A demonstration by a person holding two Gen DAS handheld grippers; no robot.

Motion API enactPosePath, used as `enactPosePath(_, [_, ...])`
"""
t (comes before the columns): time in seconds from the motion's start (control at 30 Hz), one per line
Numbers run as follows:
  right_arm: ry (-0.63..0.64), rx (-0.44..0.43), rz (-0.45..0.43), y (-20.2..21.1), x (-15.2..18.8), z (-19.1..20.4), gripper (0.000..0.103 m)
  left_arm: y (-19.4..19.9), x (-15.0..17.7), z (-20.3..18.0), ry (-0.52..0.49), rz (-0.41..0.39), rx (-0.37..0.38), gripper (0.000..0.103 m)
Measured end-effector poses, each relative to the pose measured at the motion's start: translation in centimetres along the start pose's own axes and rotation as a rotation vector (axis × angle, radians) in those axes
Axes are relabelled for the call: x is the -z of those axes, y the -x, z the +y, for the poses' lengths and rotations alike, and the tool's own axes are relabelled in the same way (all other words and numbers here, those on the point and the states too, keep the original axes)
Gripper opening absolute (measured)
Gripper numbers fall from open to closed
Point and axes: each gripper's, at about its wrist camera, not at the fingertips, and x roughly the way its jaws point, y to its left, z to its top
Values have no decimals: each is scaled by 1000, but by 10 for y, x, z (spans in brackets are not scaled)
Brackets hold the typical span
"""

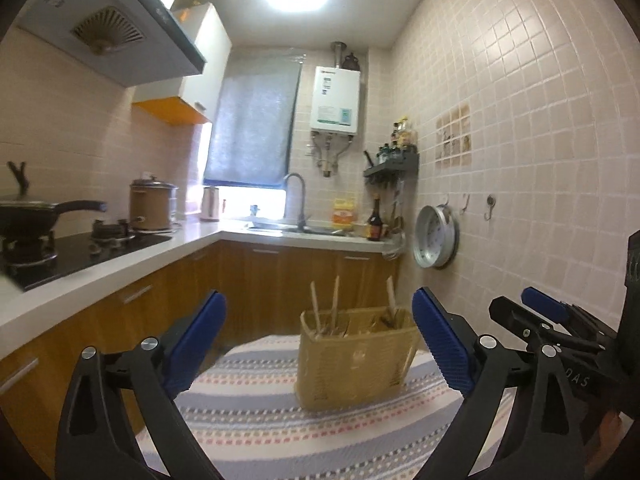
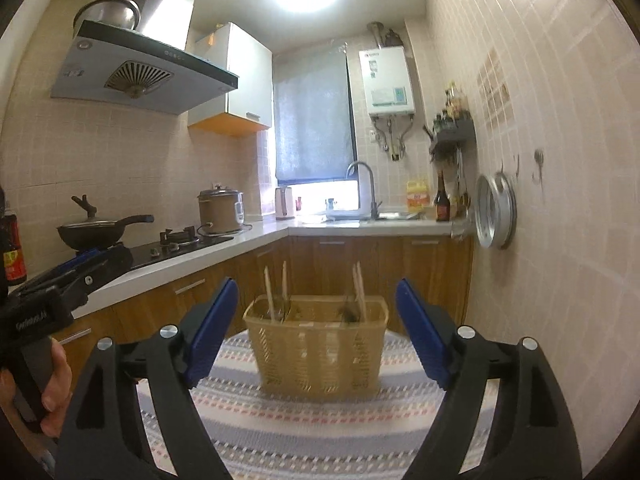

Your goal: Organize utensils

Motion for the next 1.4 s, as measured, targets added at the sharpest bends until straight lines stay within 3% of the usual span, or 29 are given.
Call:
enactPosePath(0.2, [15,60,16,2,38,0,77,6,49,-6,-23,19,-111,91])
enactPosePath(0.3, [9,85,33,-5,57,-1,77,0,70,-4,-6,42,-120,91])
enactPosePath(0.5, [9,153,27,-16,85,-8,77,-12,96,-5,16,14,-144,91])
enactPosePath(1.4, [-11,129,67,-22,92,-9,81,-21,111,-21,-64,54,-163,95])
